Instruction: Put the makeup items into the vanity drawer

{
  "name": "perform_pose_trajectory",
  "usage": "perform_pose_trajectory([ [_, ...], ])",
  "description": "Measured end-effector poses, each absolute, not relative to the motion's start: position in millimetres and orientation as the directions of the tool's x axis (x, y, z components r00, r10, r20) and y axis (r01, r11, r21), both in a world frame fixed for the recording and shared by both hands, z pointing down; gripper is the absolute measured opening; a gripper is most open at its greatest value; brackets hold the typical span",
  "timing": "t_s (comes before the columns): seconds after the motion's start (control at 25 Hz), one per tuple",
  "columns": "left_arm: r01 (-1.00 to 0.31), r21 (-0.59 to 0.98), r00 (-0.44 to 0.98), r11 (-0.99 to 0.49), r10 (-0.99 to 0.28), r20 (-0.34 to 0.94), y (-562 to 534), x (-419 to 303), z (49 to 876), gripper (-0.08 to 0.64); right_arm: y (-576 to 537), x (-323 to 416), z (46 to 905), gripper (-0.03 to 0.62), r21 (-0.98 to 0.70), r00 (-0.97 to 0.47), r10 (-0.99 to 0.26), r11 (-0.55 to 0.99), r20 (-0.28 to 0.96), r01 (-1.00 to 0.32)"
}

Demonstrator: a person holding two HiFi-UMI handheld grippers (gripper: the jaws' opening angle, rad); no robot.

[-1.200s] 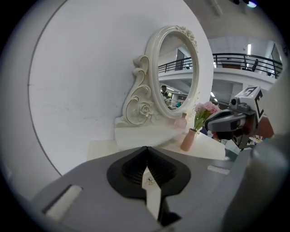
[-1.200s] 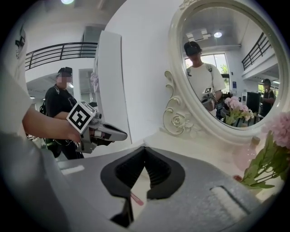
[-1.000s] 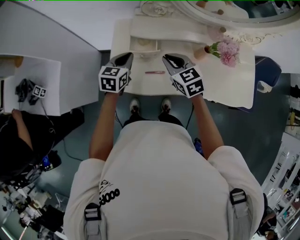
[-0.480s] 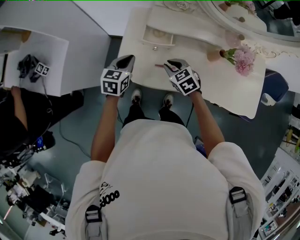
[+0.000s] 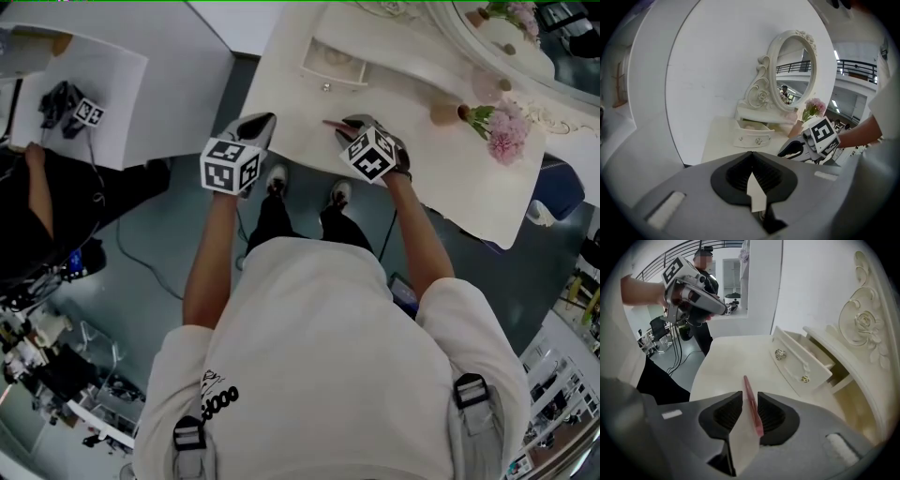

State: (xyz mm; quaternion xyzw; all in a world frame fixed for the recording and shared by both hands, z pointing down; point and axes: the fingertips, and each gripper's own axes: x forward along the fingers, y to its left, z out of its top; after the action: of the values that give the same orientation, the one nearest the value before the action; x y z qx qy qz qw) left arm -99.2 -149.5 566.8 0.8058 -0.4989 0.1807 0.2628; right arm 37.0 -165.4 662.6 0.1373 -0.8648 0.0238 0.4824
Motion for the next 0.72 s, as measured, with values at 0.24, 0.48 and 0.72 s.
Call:
perform_pose_trajectory([
  [0.24,-0.903,0.251,0.429,-0.349,-0.702,0.568,-140,-102,569,0.015,-162,34,676,0.101,0.11,-0.451,-0.165,0.983,0.877,-0.145],
  [0.48,-0.907,0.249,0.42,-0.339,-0.707,0.569,-133,-103,567,0.015,-156,33,678,0.048,0.095,-0.443,-0.142,0.987,0.885,-0.126],
  [0.72,-0.906,0.239,0.423,-0.35,-0.71,0.563,-132,-102,561,0.015,-156,34,677,0.048,0.103,-0.423,-0.155,0.984,0.893,-0.144],
])
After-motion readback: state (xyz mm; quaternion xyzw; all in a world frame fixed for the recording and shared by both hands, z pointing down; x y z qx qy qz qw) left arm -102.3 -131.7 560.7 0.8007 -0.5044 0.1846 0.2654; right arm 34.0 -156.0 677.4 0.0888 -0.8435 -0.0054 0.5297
